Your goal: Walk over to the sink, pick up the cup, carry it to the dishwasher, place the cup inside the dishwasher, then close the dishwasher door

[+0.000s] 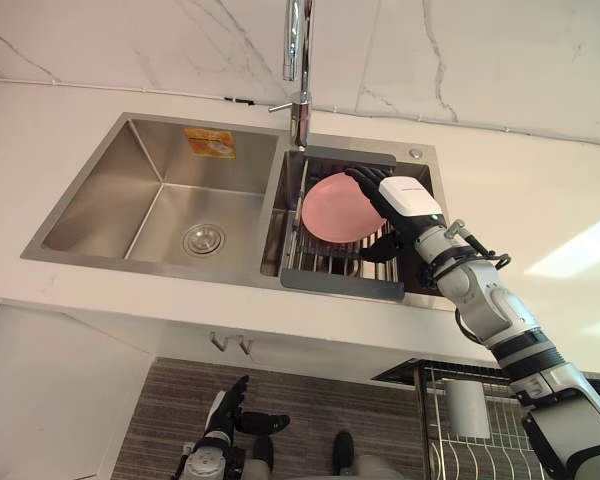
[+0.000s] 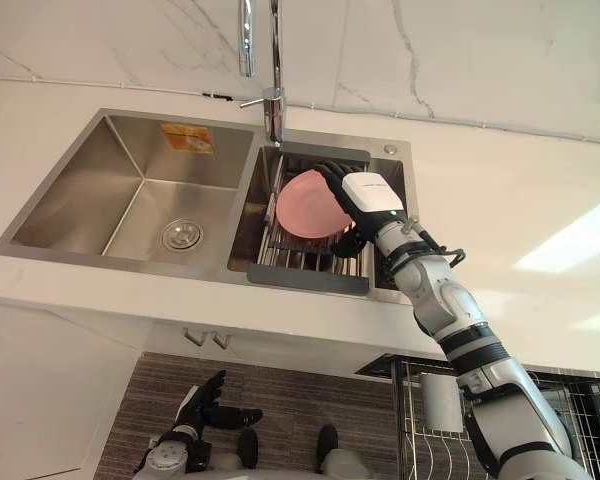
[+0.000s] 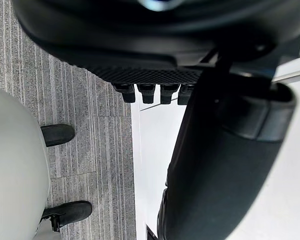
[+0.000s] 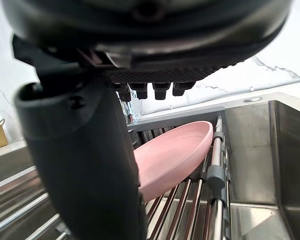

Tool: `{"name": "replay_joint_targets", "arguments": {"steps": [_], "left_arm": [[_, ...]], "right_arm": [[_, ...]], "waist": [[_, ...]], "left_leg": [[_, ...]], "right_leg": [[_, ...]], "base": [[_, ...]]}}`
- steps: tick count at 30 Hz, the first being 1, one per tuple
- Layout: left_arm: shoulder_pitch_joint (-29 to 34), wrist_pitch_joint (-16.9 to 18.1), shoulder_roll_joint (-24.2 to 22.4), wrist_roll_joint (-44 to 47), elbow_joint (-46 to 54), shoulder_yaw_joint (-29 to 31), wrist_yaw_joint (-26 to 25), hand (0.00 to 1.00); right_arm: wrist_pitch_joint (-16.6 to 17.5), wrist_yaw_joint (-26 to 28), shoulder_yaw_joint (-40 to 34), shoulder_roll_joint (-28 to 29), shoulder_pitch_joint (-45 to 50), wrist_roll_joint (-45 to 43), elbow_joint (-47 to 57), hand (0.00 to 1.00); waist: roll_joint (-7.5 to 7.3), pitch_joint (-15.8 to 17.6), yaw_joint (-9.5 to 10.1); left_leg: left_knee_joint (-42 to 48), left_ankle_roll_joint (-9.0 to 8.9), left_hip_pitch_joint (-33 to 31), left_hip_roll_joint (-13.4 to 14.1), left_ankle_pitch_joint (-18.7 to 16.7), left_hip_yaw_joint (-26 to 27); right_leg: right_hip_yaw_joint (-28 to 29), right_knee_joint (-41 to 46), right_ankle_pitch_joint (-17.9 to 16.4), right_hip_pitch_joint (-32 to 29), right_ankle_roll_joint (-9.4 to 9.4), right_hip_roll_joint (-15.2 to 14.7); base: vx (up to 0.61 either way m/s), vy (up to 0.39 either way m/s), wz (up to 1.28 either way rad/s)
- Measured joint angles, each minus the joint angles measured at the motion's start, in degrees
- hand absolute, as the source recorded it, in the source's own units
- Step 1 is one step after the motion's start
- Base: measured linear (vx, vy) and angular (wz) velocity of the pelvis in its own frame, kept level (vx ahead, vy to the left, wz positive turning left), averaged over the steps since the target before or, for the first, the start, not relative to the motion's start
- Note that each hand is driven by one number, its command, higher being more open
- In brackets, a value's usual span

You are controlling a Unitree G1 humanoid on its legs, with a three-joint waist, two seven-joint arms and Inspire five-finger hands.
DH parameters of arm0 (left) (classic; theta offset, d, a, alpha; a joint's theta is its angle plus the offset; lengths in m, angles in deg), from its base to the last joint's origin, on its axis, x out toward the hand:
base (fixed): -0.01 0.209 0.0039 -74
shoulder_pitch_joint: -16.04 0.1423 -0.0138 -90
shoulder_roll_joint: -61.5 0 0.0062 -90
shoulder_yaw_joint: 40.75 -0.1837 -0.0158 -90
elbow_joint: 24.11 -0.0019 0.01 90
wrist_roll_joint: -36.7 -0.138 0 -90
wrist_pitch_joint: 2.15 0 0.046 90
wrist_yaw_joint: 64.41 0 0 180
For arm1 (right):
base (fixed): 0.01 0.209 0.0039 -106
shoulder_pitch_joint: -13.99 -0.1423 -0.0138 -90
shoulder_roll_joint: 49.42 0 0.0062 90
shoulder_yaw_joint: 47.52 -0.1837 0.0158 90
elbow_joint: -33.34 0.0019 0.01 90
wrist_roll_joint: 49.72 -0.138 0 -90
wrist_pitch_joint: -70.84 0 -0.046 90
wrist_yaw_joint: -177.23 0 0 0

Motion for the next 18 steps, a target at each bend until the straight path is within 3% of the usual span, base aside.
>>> {"name": "replay_joint_targets", "arguments": {"steps": [18], "left_arm": [[-1.06,0.31,-0.49,0.22,1.13,0.0,-0.27,1.0]], "right_arm": [[-3.24,-0.41,1.72,0.05,-11.39,3.28,-10.76,1.0]], "waist": [[1.61,3.71,0.79]], "left_leg": [[0.15,-0.13,-2.16,-0.14,0.78,-0.41]], "right_leg": [[-0.44,1.4,0.05,-2.6,0.06,-0.31]], "base": [[0.0,0.0,0.0]]}}
